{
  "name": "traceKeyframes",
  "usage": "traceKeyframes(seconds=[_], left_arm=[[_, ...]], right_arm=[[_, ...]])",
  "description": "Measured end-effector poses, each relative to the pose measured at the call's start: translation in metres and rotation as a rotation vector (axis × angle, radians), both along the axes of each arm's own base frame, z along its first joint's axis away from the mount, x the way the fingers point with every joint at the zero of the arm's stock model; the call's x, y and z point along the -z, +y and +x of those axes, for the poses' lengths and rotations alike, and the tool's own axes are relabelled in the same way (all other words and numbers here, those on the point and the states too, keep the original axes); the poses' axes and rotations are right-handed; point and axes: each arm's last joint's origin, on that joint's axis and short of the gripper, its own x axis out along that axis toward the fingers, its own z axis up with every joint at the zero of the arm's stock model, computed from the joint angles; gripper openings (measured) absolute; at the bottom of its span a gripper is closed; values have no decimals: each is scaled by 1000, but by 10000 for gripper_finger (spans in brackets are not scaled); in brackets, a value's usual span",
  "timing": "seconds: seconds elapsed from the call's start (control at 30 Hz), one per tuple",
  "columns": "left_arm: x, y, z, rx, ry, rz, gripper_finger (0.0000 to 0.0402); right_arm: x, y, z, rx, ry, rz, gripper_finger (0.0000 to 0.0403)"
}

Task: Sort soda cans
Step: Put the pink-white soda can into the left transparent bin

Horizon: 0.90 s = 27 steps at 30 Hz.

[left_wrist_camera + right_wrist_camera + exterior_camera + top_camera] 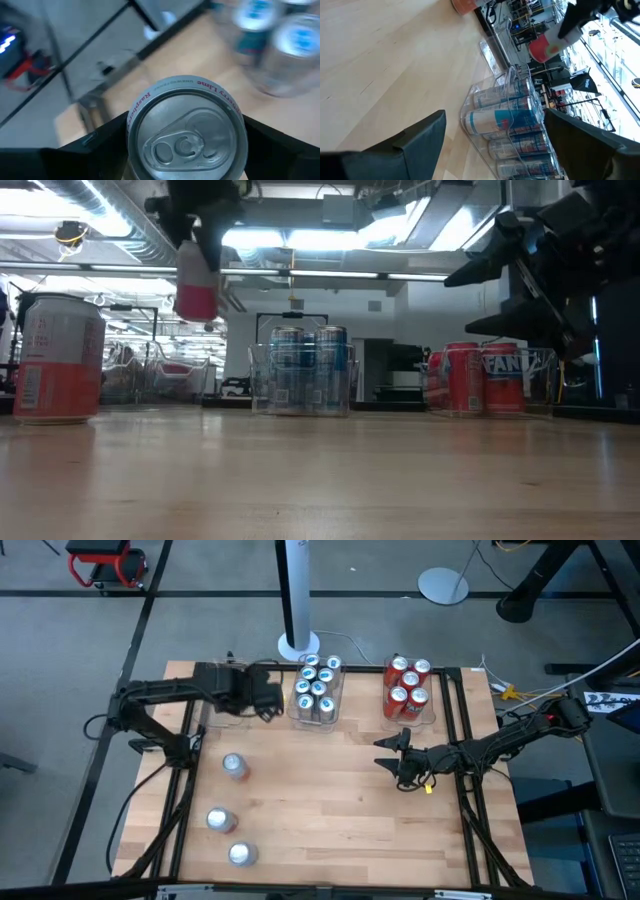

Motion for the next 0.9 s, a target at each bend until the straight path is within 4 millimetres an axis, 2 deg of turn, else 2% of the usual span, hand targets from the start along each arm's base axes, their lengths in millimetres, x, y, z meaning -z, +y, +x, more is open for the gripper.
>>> traceKeyframes(seconds=[0.43, 0.67, 0.9], left_arm=[[1, 86, -33, -287, 43, 8, 293], [23, 117, -47, -345, 54, -34, 293], [48, 139, -62, -408, 39, -98, 293]], right_arm=[[2, 0, -1, 0, 20, -6, 335], [3, 0, -1, 0, 27, -8, 335], [3, 0, -1, 0, 28, -12, 335]])
